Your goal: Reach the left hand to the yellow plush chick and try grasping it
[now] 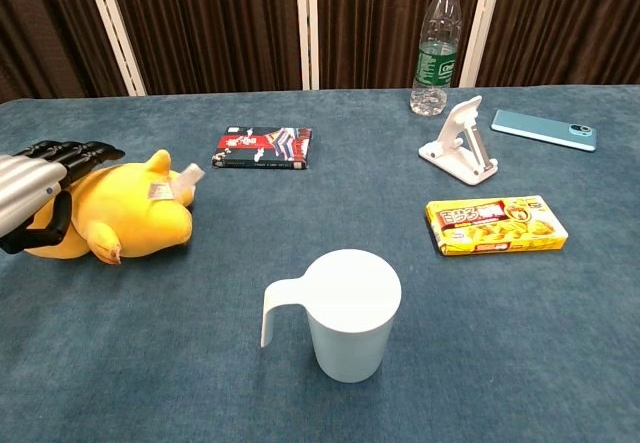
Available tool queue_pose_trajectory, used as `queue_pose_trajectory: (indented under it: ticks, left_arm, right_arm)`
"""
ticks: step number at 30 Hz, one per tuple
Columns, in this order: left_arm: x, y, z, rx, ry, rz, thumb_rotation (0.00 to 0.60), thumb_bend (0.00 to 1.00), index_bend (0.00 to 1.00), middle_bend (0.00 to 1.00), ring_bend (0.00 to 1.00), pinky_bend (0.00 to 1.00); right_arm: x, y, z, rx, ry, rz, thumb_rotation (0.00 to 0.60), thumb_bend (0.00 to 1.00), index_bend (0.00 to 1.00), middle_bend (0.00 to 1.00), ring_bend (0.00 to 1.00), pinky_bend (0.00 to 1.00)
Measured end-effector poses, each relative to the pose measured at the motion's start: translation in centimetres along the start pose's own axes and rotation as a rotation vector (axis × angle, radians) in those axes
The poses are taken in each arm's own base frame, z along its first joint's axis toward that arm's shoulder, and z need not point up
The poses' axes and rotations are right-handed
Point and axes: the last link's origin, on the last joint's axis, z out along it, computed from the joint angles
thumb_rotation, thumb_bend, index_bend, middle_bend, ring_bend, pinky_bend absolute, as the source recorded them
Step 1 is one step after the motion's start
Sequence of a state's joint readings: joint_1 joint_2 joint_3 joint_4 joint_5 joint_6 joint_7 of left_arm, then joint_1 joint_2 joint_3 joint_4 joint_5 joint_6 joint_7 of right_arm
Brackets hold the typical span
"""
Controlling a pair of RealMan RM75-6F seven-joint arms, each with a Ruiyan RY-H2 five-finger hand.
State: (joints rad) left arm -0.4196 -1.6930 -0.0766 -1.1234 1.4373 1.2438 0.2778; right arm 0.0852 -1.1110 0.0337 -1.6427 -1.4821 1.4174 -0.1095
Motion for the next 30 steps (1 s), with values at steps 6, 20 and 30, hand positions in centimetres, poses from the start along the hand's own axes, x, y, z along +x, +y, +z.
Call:
queue_pose_trajectory:
  ticks: [6,20,30]
  left_arm:
    - [-0.8,0.9,0.6,-0.006,-0.055,0.038,0.600,1.00,0.00,0.00,0.00,0.00]
    - [-0.6,5.9,0.4,-0.105,-0.035,0.043,0.600,1.00,0.00,0.00,0.00,0.00]
    - [-0.7,4.9,0.3,-0.067,-0.052,0.061,0.600,1.00,0.00,0.00,0.00,0.00]
  right_arm:
    - [0.0,-0.1,0.0,0.003,0.003,-0.001,0.600,0.05,0.00,0.00,0.00,0.00]
    - [0.3,0.2,0.0,-0.005,0.008,0.007,0.600,0.05,0.00,0.00,0.00,0.00]
    - [0.4,0.2,-0.1,-0.004,0.011,0.005,0.600,0.05,0.00,0.00,0.00,0.00]
